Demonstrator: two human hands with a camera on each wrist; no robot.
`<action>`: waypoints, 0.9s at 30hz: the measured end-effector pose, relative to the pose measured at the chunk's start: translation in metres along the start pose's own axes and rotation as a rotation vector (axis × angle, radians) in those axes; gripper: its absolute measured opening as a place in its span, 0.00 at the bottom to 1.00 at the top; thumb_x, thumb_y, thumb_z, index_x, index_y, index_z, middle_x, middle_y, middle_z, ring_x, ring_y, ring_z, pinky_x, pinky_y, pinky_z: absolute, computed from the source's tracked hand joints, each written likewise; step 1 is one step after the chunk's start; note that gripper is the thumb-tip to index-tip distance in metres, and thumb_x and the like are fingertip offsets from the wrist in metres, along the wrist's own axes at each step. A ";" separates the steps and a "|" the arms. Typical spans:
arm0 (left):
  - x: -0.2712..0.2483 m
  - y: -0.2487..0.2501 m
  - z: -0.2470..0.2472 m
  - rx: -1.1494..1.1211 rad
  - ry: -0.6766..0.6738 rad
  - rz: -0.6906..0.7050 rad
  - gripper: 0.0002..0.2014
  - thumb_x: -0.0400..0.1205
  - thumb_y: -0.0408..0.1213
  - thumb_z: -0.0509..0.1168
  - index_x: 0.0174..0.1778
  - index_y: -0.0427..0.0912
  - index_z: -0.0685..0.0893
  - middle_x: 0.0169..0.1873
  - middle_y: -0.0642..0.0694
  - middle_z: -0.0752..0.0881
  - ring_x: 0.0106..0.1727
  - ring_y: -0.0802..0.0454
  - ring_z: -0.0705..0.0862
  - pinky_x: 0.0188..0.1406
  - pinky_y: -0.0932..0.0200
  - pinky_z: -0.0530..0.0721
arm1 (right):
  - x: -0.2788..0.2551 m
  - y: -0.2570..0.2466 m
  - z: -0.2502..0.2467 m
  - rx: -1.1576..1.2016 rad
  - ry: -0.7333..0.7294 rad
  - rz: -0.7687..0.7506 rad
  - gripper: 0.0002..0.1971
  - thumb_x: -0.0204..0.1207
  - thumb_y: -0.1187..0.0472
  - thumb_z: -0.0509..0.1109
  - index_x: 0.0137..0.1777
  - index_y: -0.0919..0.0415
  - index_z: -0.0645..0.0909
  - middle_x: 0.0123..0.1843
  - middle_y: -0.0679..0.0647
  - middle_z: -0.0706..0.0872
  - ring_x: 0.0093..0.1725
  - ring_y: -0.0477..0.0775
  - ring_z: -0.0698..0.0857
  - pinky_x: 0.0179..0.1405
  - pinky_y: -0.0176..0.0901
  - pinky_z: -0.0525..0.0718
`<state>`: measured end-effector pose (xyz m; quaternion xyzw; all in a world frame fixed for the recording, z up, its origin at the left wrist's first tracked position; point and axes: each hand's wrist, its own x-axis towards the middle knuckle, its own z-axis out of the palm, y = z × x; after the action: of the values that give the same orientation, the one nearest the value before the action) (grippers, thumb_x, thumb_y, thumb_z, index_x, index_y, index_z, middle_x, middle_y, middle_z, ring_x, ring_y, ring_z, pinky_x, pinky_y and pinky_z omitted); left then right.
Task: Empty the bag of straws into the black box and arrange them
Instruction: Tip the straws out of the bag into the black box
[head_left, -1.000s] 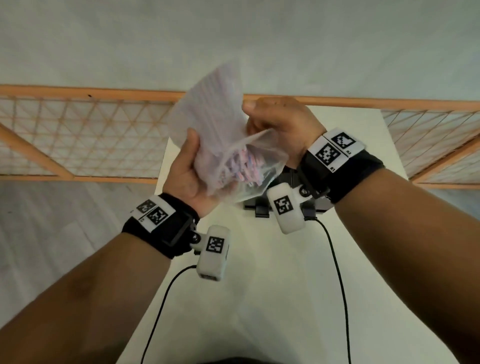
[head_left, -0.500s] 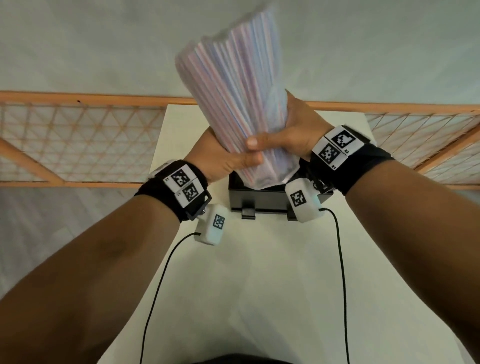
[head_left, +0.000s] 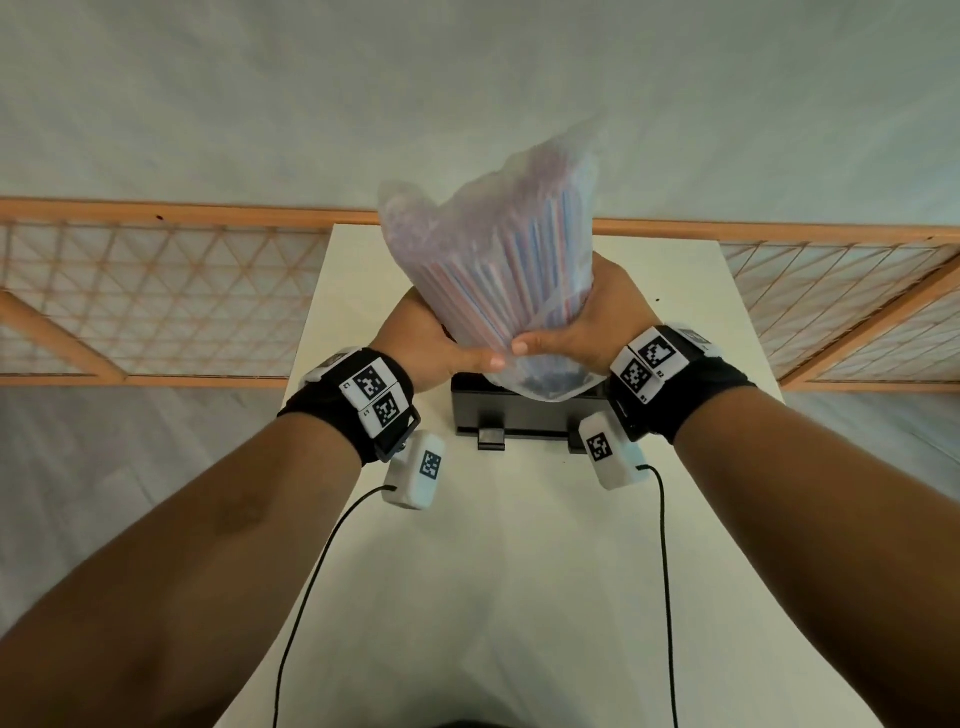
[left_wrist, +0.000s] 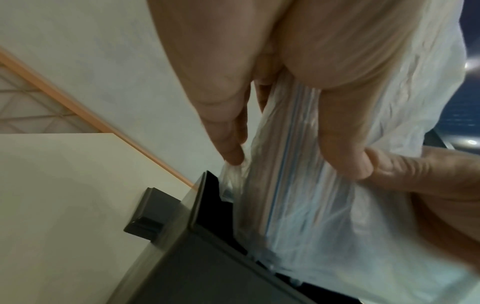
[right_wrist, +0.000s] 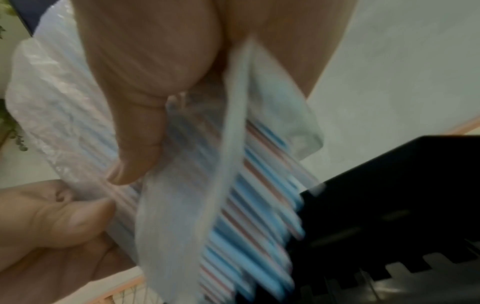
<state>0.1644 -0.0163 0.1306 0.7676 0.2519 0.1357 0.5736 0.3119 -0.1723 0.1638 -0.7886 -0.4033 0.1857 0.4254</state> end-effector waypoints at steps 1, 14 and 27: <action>-0.001 0.000 -0.001 0.005 0.006 0.002 0.36 0.55 0.38 0.89 0.58 0.55 0.84 0.59 0.52 0.90 0.65 0.52 0.87 0.67 0.42 0.87 | 0.000 0.001 -0.001 -0.018 0.002 0.018 0.42 0.49 0.50 0.91 0.64 0.54 0.77 0.52 0.39 0.85 0.53 0.40 0.85 0.47 0.26 0.81; -0.004 0.008 -0.012 -0.243 0.018 0.041 0.33 0.59 0.47 0.88 0.61 0.52 0.88 0.61 0.46 0.92 0.67 0.48 0.88 0.70 0.37 0.84 | -0.005 0.000 -0.011 -0.053 0.021 -0.009 0.38 0.56 0.49 0.89 0.66 0.56 0.79 0.55 0.46 0.89 0.55 0.46 0.88 0.58 0.47 0.87; -0.001 0.042 -0.011 -0.564 0.096 0.033 0.13 0.78 0.43 0.73 0.58 0.47 0.88 0.57 0.47 0.93 0.66 0.46 0.89 0.75 0.40 0.81 | -0.001 -0.019 -0.031 0.068 0.055 -0.103 0.16 0.76 0.55 0.75 0.63 0.55 0.82 0.56 0.48 0.90 0.56 0.42 0.88 0.57 0.39 0.85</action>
<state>0.1680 -0.0168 0.1733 0.5744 0.2184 0.2460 0.7496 0.3214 -0.1834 0.1971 -0.7569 -0.4249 0.1552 0.4717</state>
